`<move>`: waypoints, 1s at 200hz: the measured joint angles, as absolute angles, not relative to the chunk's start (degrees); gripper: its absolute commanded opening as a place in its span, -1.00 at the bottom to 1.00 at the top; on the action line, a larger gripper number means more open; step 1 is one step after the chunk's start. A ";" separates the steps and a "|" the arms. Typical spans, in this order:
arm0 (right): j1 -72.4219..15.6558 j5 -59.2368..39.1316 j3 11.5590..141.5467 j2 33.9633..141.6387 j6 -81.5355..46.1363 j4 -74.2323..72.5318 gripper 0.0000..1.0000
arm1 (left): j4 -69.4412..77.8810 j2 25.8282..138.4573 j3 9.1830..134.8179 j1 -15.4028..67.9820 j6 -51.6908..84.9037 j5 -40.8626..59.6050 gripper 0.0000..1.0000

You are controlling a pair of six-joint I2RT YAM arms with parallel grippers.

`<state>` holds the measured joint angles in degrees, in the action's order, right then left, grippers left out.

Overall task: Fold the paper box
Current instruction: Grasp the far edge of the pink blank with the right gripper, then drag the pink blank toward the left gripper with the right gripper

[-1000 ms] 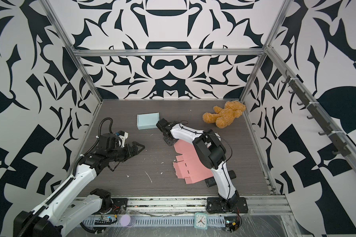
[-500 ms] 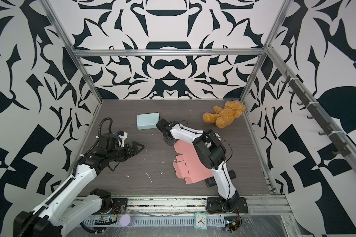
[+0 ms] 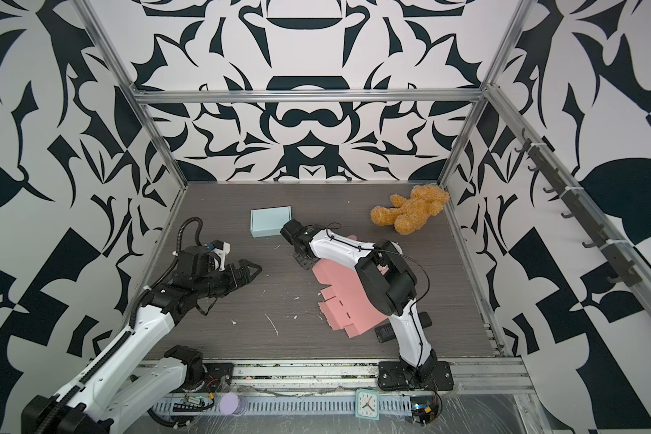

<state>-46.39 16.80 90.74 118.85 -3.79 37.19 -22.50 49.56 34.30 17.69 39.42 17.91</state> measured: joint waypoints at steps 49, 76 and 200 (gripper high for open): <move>-50.37 14.09 90.30 115.68 -6.00 36.49 -0.92 | -23.94 48.42 34.30 17.69 39.09 16.67 0.97; -54.37 12.88 88.25 112.29 -6.28 35.18 -0.92 | -24.53 48.42 34.30 17.69 39.11 16.49 0.96; -57.34 -5.72 76.77 107.31 -0.58 19.38 -0.38 | -29.54 46.81 37.15 9.02 36.56 18.48 0.90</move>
<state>-57.34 -5.72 76.77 107.31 -0.58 19.38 -29.54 46.81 37.15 9.02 36.56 18.48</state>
